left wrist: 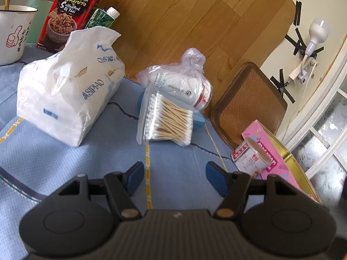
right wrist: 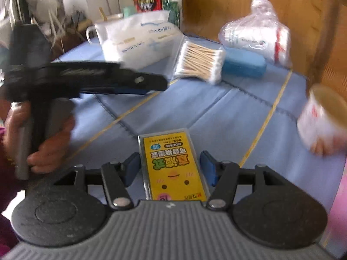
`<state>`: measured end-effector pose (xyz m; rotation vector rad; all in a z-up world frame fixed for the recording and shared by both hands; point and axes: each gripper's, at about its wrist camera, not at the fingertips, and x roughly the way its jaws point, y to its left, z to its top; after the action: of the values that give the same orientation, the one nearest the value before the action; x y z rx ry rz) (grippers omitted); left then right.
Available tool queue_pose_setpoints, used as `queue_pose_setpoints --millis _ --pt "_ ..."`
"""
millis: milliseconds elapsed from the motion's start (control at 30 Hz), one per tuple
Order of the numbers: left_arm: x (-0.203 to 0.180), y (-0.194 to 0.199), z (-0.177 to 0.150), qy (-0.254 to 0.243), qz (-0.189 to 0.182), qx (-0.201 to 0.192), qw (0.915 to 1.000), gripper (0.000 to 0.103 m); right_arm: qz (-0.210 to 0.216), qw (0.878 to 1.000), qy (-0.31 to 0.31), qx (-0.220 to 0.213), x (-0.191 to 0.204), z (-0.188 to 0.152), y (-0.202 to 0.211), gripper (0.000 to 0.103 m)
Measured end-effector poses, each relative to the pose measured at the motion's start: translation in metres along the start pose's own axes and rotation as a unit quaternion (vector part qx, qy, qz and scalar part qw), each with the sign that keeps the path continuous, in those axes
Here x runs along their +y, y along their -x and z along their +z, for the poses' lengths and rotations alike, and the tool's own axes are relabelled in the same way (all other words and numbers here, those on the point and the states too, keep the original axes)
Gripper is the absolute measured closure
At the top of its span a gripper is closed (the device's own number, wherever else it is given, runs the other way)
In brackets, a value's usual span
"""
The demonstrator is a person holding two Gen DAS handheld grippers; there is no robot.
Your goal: Organize soft objects
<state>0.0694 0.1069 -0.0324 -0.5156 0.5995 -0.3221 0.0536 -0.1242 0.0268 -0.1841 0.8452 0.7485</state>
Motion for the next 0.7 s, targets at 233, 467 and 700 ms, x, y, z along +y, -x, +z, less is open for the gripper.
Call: queue_pose_setpoints --millis 233,467,700 --pt "-0.005 0.007 -0.008 -0.009 -0.001 0.015 0.9998 0.036 -0.025 0.994 -0.057 -0.084 0.006 -0.051 0.027 0.011" --pt "-0.033 0.038 -0.033 -0.010 -0.024 0.045 0.9987 0.036 -0.040 0.995 -0.026 -0.089 0.006 -0.055 0.021 0.025" --pt "-0.056 0.044 -0.047 0.007 -0.031 0.097 0.9948 0.037 0.019 0.987 -0.116 -0.110 -0.007 -0.061 0.029 0.043"
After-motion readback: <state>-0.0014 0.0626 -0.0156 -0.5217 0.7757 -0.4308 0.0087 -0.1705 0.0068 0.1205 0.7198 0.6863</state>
